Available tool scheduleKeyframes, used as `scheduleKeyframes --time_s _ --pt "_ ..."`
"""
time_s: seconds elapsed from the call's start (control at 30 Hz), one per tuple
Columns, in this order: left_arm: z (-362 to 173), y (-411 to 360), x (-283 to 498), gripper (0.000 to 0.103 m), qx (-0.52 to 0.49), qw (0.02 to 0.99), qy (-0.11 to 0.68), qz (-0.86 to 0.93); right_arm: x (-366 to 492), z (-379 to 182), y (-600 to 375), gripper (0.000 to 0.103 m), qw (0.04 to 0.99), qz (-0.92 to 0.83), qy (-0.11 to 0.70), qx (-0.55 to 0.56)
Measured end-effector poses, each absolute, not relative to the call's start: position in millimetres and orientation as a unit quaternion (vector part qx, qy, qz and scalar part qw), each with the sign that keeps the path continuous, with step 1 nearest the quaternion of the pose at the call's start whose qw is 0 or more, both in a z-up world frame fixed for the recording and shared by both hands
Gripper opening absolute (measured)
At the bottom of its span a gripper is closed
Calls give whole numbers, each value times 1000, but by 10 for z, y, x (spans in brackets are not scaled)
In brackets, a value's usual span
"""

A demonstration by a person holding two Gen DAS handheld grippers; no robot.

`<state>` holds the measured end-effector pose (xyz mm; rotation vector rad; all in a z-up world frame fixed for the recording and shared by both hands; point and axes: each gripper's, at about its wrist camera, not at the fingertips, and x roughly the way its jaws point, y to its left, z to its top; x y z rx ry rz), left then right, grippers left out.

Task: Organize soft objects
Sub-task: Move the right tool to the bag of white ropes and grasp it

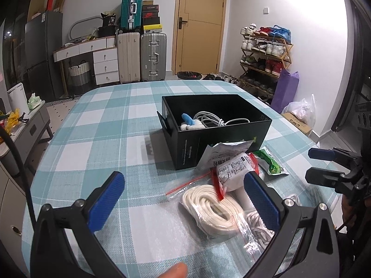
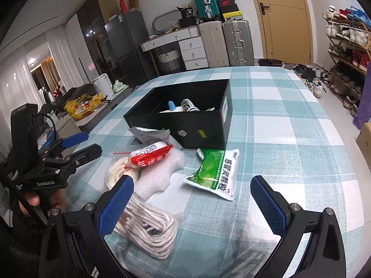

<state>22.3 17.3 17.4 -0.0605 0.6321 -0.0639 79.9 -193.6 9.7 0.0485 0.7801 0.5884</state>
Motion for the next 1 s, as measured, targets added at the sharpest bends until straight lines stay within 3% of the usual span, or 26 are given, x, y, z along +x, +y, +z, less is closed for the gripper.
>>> scheduleKeyframes --time_s 1.0 --pt "107 237 260 103 -35 946 322 -23 533 -178 -1451 102 833 373 405 -53"
